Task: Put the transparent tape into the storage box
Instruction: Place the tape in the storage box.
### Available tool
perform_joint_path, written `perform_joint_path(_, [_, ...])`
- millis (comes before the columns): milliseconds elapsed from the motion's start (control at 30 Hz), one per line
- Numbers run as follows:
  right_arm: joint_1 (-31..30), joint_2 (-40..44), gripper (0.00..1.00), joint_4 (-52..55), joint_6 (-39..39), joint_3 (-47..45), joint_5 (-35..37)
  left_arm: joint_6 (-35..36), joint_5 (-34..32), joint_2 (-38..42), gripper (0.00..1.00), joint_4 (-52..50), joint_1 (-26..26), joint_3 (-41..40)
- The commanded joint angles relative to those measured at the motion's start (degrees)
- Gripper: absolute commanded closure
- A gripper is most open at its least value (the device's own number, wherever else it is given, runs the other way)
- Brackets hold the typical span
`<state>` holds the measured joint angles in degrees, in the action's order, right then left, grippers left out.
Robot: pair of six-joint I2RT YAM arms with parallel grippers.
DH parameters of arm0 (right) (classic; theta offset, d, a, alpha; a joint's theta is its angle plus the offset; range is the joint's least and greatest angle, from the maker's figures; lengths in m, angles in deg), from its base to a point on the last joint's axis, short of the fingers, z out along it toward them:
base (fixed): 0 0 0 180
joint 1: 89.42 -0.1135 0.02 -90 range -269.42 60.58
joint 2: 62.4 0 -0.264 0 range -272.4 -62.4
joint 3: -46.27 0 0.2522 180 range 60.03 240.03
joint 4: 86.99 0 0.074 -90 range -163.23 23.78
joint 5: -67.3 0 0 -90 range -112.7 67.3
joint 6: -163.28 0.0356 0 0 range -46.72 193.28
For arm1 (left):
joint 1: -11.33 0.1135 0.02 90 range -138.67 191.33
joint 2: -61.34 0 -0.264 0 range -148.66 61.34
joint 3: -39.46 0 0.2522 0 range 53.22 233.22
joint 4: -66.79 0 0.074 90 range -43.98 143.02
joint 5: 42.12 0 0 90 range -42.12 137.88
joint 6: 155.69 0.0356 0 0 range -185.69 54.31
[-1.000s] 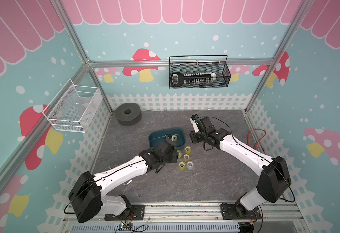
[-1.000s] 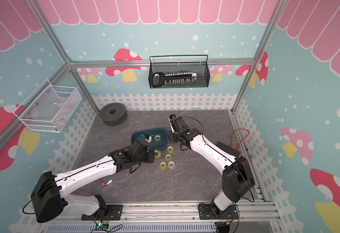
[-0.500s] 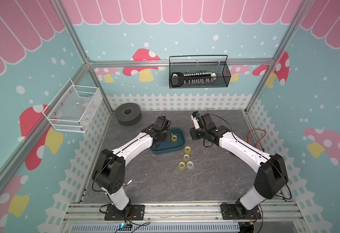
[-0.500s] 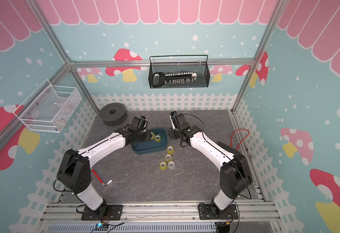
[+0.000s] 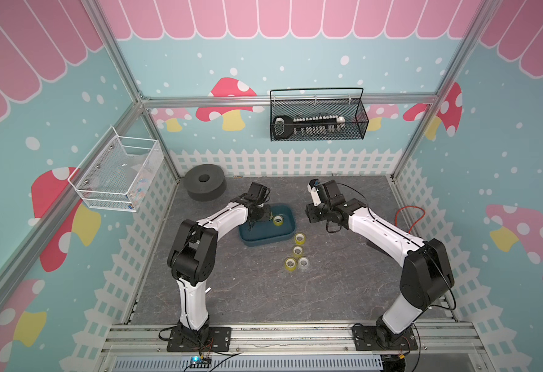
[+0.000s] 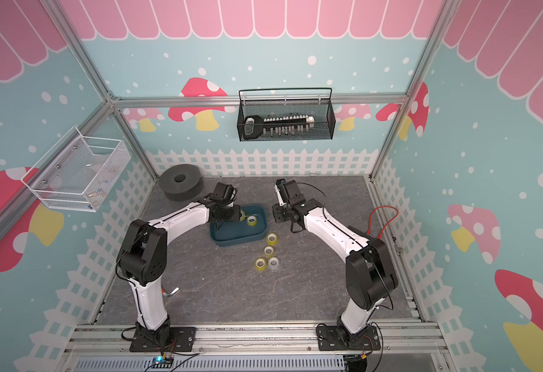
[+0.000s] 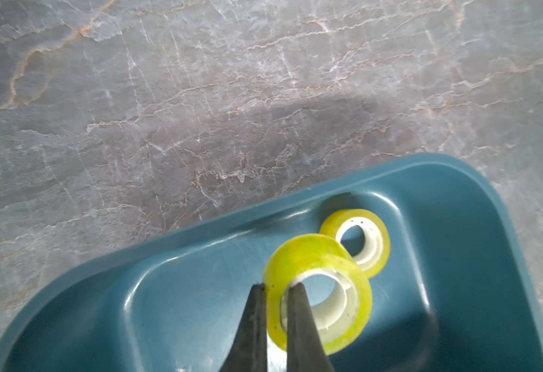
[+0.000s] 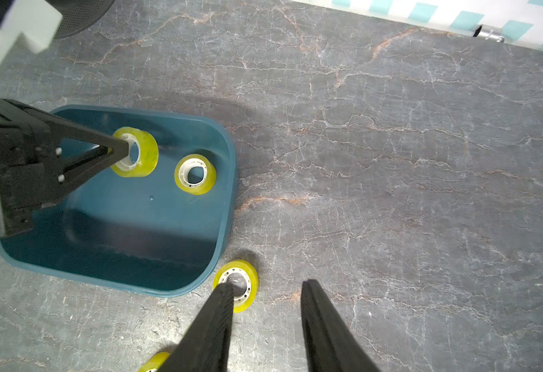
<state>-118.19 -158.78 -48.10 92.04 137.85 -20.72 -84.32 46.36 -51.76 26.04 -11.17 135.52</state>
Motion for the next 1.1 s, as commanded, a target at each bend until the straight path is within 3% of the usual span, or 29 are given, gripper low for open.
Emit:
perform_joint_path(0, [0.8, -1.01, 0.59, -0.88, -0.83, 0.77, -1.09, 0.8, -0.42, -1.24, 1.0, -0.35, 0.45, 0.55])
perform_joint_path(600, [1.62, -1.8, 0.59, -1.74, -0.63, -0.62, -2.24, -0.17, -1.53, -4.45, 0.98, -0.9, 0.42, 1.23])
perform_joint_path(700, [1.62, -1.72, 0.59, -1.88, -0.48, -0.69, -2.42, -0.26, -1.96, -4.67, 0.91, -0.88, 0.42, 1.2])
perform_joint_path(867, [1.64, -1.36, 0.59, -1.89, -0.39, -0.99, -2.16, -0.7, -2.11, -4.76, 0.7, -0.84, 0.41, 1.19])
perform_joint_path(1067, [1.65, -1.27, 0.59, -1.87, -0.04, -1.12, -2.39, -0.7, -2.53, -4.37, 0.65, -0.36, 0.23, 1.02])
